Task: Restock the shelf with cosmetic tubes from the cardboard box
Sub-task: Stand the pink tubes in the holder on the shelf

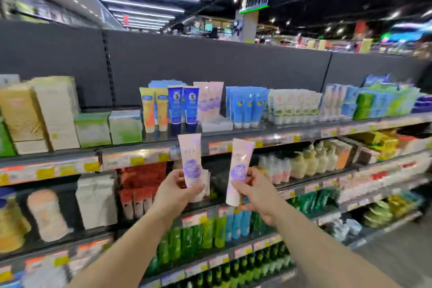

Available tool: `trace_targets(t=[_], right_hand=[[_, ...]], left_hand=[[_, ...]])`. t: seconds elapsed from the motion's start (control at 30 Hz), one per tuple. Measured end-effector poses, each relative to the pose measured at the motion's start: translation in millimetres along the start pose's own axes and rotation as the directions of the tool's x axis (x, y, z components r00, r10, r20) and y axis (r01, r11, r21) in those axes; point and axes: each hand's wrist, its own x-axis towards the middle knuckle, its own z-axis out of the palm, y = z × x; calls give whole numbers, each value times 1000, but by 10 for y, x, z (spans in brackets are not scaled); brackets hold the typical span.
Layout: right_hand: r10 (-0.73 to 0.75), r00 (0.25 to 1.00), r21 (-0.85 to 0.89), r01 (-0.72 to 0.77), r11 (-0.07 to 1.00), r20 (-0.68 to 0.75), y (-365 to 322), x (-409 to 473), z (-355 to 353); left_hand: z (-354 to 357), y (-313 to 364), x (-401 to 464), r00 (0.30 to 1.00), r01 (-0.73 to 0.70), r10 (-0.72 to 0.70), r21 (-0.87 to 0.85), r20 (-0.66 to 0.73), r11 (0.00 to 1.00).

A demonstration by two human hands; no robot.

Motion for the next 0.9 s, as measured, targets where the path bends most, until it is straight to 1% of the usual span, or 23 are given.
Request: trace_targets(t=[0.1,0.17,0.27,0.4,0.5,0.6,0.77,0.9], right_hand=[[-7,1000,103,8,995,-5,-136,244,-117],[-19,1000,120,20,993,-10,-231,439,-106],[-111,990,24,113,993,-81,-399,743,-56],[-205,966,-69,196,978,-158,-682,1156,26],[-300,934,-231,254,939,-193,-908,1506,117],[-367,907,-324,290,901,-209,-1052,1832,239],[-359,899,-332,268,904,-252,-1119,2260,347],[-355,886,-474,186,860,-297,-1173,2541,430]], left_hand=[[120,216,196,1000,-22,22,-23,-13,999],[130,291,383,999,-33,33,-22,-14,999],[94,388,669,998,-66,66,1,15,998],[-9,606,1043,990,-129,130,-8,55,992],[-110,735,1290,979,-194,194,-9,62,981],[-189,763,1454,975,-216,215,29,56,976],[-295,669,1573,984,-178,177,37,17,983],[-338,629,1585,986,-167,167,46,14,985]])
